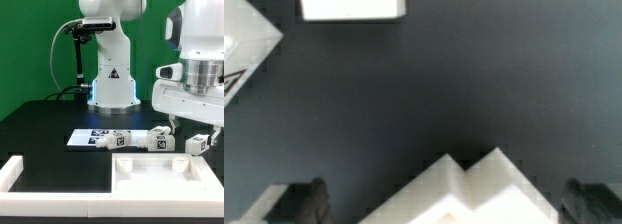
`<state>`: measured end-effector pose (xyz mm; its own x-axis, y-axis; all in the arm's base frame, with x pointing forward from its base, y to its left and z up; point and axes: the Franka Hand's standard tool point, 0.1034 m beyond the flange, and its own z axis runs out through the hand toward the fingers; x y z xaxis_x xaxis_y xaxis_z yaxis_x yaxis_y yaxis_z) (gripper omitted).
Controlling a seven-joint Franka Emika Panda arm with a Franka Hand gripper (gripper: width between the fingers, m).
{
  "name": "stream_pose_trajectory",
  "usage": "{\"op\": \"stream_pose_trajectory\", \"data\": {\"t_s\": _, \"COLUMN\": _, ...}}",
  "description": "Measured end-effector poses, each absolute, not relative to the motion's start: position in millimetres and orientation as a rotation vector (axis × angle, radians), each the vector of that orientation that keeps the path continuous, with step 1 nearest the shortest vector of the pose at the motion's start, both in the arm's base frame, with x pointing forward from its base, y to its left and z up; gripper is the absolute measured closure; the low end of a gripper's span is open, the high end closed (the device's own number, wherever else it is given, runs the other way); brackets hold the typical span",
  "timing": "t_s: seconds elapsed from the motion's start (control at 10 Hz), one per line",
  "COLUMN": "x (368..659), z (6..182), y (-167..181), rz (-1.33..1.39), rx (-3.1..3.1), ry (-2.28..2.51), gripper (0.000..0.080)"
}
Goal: Assemble one leg
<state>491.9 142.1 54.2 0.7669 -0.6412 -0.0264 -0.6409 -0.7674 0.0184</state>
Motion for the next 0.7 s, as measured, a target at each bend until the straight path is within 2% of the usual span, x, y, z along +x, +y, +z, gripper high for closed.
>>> {"op": "stream_pose_trajectory", "data": {"t_s": 0.3, "x": 494, "z": 57.1, "y": 111, "rz": -0.340, "rx": 3.041, "ry": -1.090, "gripper": 0.0150}}
{"op": "stream_pose_trajectory", "data": {"t_s": 0.5, "x": 483, "z": 66.8, "y": 108, "rz": -0.614, "rx": 3.042, "ry": -1.108, "gripper": 0.0150}}
{"op": "stream_pose_trajectory", "data": {"t_s": 0.7, "x": 482, "z": 68.0, "y": 104, "rz": -0.730, "rx": 3.008, "ry": -1.070, "gripper": 0.0150}}
